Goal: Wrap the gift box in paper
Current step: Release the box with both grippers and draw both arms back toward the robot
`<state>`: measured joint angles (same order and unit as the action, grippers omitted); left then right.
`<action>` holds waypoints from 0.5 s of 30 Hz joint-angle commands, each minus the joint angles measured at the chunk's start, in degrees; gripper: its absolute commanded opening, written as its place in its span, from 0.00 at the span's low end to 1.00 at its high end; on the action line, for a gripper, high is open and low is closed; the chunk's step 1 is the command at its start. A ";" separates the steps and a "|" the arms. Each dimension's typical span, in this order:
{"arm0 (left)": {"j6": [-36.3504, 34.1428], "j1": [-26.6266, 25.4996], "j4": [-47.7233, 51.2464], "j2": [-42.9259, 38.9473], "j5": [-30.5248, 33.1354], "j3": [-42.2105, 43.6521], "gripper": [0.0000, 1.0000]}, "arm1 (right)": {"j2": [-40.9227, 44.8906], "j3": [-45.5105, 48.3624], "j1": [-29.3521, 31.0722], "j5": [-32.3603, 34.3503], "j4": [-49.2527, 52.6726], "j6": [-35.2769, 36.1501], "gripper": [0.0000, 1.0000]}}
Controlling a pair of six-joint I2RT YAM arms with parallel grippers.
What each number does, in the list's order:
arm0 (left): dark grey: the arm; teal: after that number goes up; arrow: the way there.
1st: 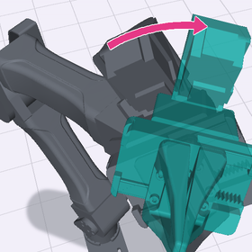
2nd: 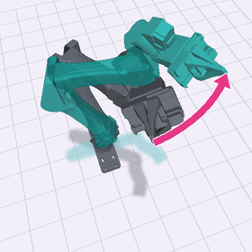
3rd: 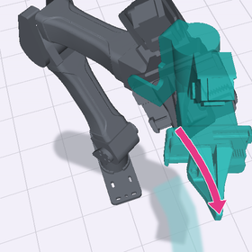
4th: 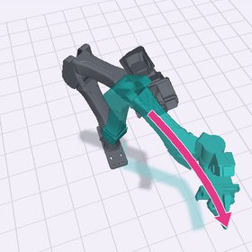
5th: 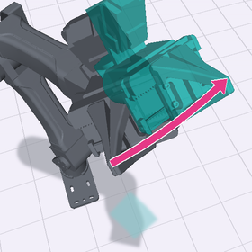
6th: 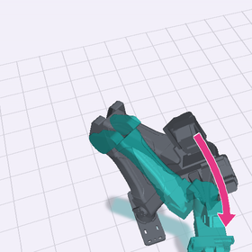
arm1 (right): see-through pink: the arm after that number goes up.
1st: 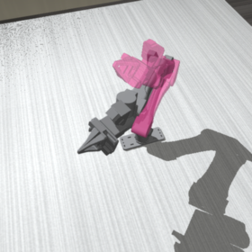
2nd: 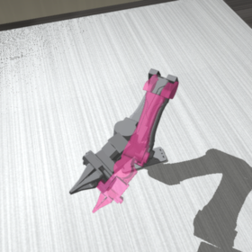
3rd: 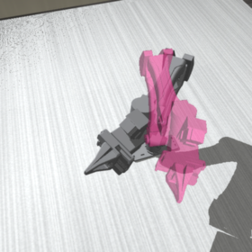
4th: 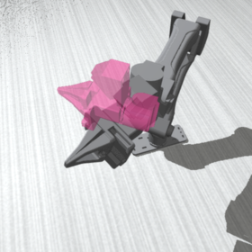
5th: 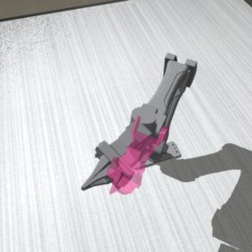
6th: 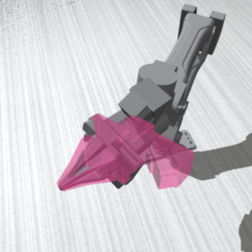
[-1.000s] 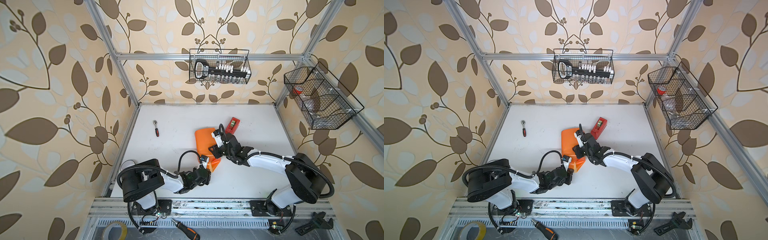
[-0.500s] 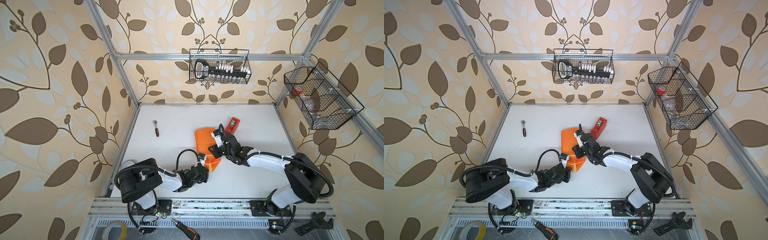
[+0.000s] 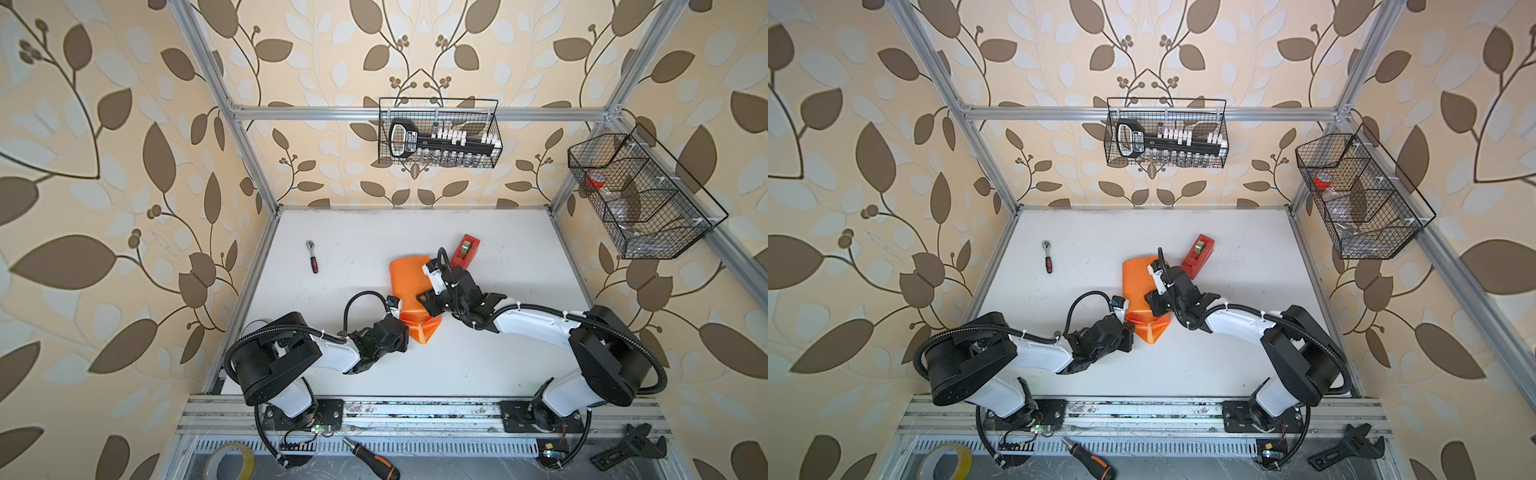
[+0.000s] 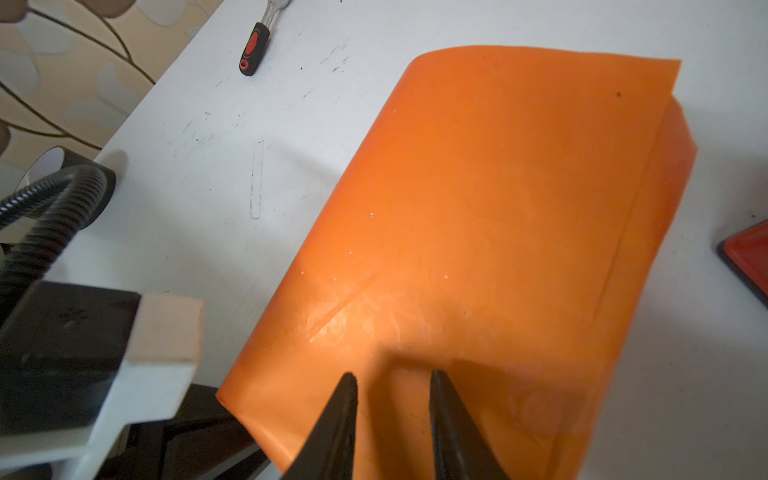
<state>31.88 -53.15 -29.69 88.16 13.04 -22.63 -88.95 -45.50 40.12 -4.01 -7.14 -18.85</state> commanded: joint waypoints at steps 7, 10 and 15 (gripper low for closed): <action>-0.30 0.59 8.63 -12.04 -3.58 0.43 0.25 | -1.58 -2.25 0.71 -3.05 6.07 -0.36 0.42; 0.74 0.59 12.93 -16.91 -4.49 1.00 0.34 | -0.14 -5.47 0.69 -3.71 7.21 -0.13 0.47; 2.11 0.59 20.34 -25.61 -6.78 2.67 0.47 | 5.66 -8.83 0.59 -3.17 10.55 0.70 0.56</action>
<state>33.06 -53.15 -15.35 66.17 8.34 -21.23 -87.68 -51.79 40.49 -6.63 0.03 -19.33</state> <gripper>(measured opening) 0.466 0.547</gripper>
